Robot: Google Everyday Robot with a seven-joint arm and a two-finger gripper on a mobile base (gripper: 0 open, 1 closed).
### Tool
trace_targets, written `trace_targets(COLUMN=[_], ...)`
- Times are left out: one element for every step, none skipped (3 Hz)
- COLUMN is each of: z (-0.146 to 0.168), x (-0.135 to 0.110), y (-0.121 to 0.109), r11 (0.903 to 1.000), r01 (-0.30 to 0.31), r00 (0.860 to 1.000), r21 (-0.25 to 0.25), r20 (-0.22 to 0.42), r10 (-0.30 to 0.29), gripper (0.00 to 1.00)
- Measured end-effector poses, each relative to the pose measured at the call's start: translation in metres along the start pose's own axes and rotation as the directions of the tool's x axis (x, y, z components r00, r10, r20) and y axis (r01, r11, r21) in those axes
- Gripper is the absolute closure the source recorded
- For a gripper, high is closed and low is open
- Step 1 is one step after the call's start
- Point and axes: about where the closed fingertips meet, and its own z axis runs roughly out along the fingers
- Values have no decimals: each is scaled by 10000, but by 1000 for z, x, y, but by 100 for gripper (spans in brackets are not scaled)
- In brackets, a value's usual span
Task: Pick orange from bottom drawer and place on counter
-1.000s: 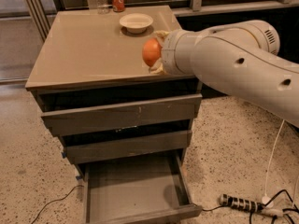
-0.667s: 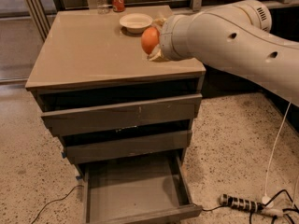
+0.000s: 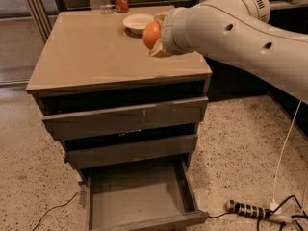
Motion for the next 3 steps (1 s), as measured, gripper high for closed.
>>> trace_targets(z=[17, 54, 58], x=[9, 6, 6], y=[2, -27, -24], r11=[9999, 9999, 9998], r01=[23, 151, 157], r00=[9998, 9984, 9984], r21=[-137, -68, -122], r20=[-215, -538, -537], r10=[-26, -154, -164], gripper=[100, 100, 100])
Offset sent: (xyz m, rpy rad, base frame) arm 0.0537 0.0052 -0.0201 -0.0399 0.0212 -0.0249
